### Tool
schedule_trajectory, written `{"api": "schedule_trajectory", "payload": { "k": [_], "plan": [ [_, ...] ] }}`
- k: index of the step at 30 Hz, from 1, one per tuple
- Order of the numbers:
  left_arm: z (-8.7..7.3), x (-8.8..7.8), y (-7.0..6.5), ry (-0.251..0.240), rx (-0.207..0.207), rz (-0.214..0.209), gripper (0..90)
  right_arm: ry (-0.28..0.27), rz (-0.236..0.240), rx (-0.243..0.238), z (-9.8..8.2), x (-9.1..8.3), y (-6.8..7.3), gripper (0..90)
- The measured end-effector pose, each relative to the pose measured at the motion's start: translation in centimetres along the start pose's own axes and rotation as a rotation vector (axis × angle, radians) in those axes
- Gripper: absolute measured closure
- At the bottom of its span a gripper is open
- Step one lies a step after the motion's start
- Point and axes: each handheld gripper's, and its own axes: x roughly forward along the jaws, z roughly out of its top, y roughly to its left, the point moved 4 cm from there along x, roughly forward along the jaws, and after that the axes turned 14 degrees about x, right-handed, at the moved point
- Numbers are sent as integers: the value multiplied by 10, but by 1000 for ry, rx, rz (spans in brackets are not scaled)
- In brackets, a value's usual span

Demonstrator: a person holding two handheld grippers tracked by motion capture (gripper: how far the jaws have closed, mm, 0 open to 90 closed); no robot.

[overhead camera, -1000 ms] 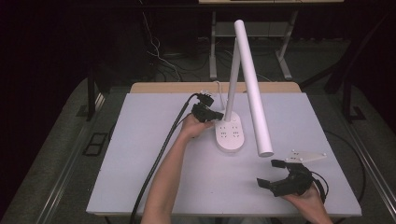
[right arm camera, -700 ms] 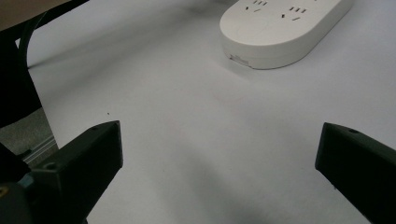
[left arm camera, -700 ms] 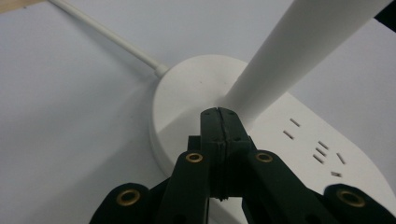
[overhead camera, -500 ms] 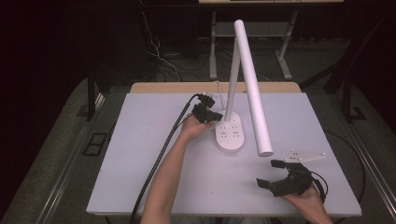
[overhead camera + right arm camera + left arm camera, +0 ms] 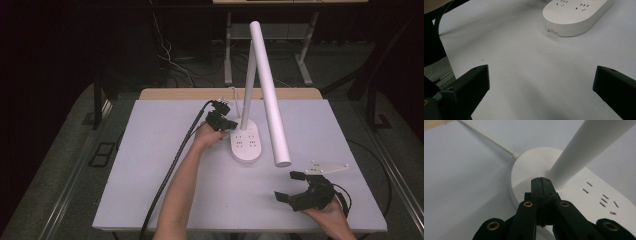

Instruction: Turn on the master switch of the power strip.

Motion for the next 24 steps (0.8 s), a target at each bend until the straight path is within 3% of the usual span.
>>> {"api": "schedule_trajectory", "payload": {
  "k": [1,3,6,7,9,11,18,20,24],
  "plan": [
    [0,0,0,12,11,-1,900,1,-1,5,0,0,0,3],
    [0,1,0,0,-19,-3,900,-1,-3,6,0,-1,-1,3],
    [0,1,1,14,-16,-6,900,-2,-3,10,0,-2,-1,3],
    [2,2,-1,3,-35,2,900,-2,-3,12,0,-2,-1,3],
    [1,1,0,23,-10,2,900,-2,-3,16,0,-2,-2,3],
    [1,2,-1,16,-21,5,900,-3,-3,18,1,-2,-3,3],
    [2,1,-3,57,21,27,900,-8,-5,16,1,-3,-4,3],
    [3,2,-6,53,3,42,900,-8,-5,19,1,-3,-4,3],
    [2,1,-3,46,-7,26,900,-8,-8,27,1,-3,-5,3]
  ]
}}
